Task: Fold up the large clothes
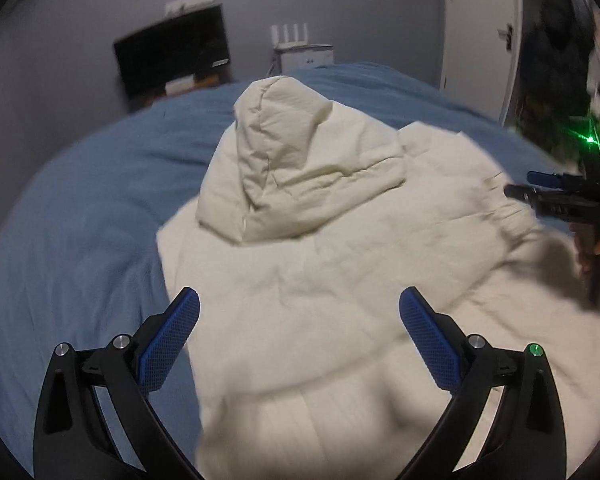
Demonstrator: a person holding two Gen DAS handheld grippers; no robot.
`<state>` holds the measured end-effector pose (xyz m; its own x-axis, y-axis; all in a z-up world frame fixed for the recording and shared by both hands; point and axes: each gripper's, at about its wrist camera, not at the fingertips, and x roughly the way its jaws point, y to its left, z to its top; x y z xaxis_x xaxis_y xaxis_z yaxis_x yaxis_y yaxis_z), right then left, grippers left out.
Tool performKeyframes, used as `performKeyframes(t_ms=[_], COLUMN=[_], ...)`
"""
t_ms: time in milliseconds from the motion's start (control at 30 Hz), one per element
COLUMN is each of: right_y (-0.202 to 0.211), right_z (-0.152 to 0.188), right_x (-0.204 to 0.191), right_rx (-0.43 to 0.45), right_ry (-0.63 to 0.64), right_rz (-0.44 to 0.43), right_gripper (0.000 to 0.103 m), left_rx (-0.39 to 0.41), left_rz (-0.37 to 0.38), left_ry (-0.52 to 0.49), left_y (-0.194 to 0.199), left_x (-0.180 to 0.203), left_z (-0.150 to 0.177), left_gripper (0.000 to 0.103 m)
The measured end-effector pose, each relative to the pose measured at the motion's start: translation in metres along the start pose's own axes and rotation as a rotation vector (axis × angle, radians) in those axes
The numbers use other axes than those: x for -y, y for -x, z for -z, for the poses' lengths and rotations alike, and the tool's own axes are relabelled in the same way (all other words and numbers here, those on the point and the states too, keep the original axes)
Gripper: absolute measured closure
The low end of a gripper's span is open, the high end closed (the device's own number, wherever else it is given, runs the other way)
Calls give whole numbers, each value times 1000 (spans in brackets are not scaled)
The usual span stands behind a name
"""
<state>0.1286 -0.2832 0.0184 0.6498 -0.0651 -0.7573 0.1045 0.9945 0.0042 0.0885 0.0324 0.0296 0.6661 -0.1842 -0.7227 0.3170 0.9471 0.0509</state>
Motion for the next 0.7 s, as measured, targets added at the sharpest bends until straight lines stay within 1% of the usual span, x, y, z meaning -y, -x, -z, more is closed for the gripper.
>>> performKeyframes(t_ms=[67, 100, 133, 233, 267, 367, 467, 533, 600, 700], right_y=[37, 56, 71, 118, 134, 176, 209, 224, 236, 247], right_z=[-14, -19, -23, -28, -28, -18, 5, 22, 39, 62], right_x=[2, 2, 1, -2, -4, -10, -9, -5, 0, 9], right_rx=[45, 64, 76, 81, 85, 107, 94, 83, 72, 47], right_ry=[-65, -82, -88, -83, -65, 4, 56, 86, 107, 116], right_rz=[-49, -72, -88, -180, -187, -167, -137, -106, -71, -41], right_gripper=[17, 15, 14, 13, 12, 9, 9, 9, 9, 9], left_rx=[-16, -26, -33, -38, -39, -46, -21, -4, -3, -18], left_rz=[19, 11, 3, 0, 4, 30, 19, -6, -24, -23], left_ry=[41, 58, 67, 113, 135, 171, 159, 134, 113, 92], left_y=[15, 23, 29, 52, 59, 78, 101, 116, 124, 132], left_x=[-3, -5, -3, -4, -5, -4, 0, 6, 11, 18], left_z=[8, 13, 18, 30, 36, 47, 53, 57, 61, 68], left_gripper=[7, 7, 7, 7, 7, 7, 7, 7, 7, 7])
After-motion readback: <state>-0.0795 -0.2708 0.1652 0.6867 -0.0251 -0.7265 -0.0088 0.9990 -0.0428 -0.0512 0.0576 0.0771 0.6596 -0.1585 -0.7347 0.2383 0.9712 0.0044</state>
